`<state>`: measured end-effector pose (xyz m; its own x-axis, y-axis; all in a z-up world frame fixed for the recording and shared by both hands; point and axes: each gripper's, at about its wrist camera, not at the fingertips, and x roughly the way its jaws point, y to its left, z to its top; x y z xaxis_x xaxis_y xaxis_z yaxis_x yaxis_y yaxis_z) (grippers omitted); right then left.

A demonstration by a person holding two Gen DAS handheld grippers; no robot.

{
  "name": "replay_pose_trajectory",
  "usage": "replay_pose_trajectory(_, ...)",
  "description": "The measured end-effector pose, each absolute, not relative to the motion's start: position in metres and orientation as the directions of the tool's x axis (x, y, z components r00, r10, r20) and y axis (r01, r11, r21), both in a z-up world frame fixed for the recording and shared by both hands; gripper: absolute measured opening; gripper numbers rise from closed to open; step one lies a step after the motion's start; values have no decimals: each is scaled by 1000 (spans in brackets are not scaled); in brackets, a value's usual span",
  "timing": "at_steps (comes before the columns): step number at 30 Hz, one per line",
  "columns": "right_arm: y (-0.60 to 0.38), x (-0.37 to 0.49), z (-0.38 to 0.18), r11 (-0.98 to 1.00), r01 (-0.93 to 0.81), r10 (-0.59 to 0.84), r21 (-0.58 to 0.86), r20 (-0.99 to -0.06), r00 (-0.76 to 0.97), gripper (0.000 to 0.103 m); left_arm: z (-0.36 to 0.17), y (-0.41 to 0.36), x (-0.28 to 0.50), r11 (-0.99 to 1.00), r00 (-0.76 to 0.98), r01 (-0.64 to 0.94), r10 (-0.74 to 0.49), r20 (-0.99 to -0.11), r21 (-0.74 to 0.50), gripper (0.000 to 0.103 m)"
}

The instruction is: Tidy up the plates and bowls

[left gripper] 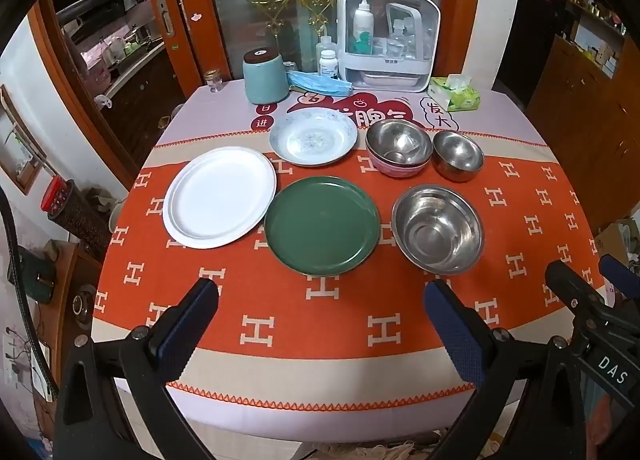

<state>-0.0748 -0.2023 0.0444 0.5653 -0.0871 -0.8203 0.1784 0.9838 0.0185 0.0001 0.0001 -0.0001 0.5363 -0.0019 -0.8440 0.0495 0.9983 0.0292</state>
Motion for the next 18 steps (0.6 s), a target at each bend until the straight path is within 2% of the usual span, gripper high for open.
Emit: replay_pose_trajectory(18, -205, -74, 44, 983, 180, -84, 23, -824, 560, 91, 0, 0, 0, 998, 542, 48, 1, -840, 32, 102)
